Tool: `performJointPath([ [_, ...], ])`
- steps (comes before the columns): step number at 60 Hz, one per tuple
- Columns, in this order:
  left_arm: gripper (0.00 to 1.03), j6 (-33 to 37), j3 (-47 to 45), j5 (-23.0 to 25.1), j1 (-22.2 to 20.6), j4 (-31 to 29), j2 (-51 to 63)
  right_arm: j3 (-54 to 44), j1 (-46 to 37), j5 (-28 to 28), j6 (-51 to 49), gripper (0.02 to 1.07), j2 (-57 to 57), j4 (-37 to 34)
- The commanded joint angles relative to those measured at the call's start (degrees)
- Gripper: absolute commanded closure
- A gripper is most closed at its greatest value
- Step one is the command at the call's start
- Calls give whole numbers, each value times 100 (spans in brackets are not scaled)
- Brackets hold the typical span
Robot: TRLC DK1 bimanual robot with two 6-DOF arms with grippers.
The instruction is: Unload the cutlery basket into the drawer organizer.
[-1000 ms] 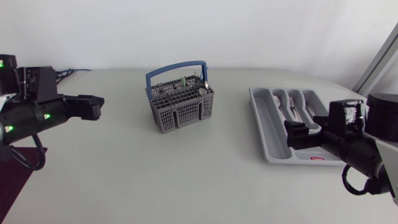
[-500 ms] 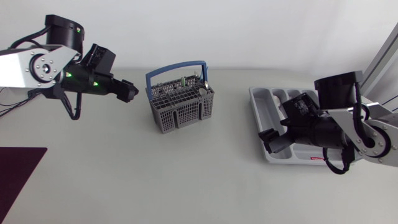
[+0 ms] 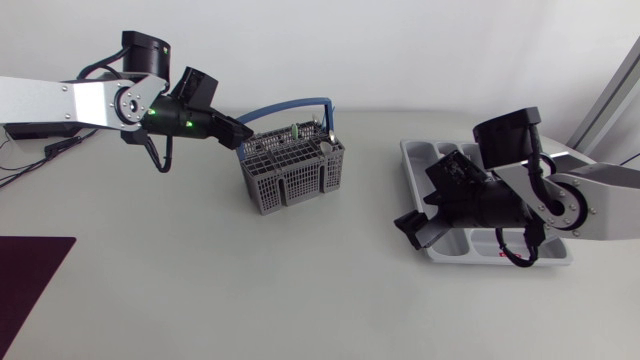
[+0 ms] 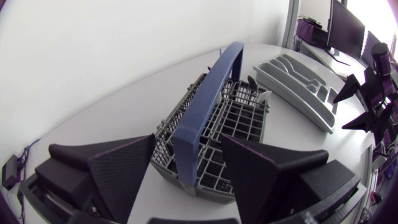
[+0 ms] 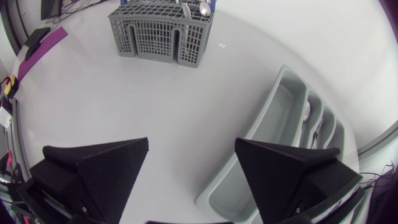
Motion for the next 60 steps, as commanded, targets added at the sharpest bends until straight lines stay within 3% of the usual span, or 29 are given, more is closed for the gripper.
performJointPath([
  [1, 29, 165, 141, 35, -85, 82, 244, 124, 69, -21, -92, 7, 133, -38],
  [10, 48, 315, 97, 35, -111, 257, 349, 133, 69, -48, -127, 7, 160, -38],
  [13, 63, 324, 88, 35, -111, 293, 349, 133, 69, -74, -127, 7, 168, -29],
  [17, 93, 341, 141, 35, -102, 293, 393, 115, 69, -127, -127, 7, 186, -29],
  [19, 100, 332, 185, 35, -85, 284, 428, 115, 69, -127, -127, 7, 204, -29],
  [44, 100, 974, -290, 896, 214, -358, -46, 27, 78, -136, -180, 7, 1, -143],
  [60, 100, 1756, -1256, 1467, 170, -1017, -952, -175, 201, -127, -180, 7, -464, -346],
])
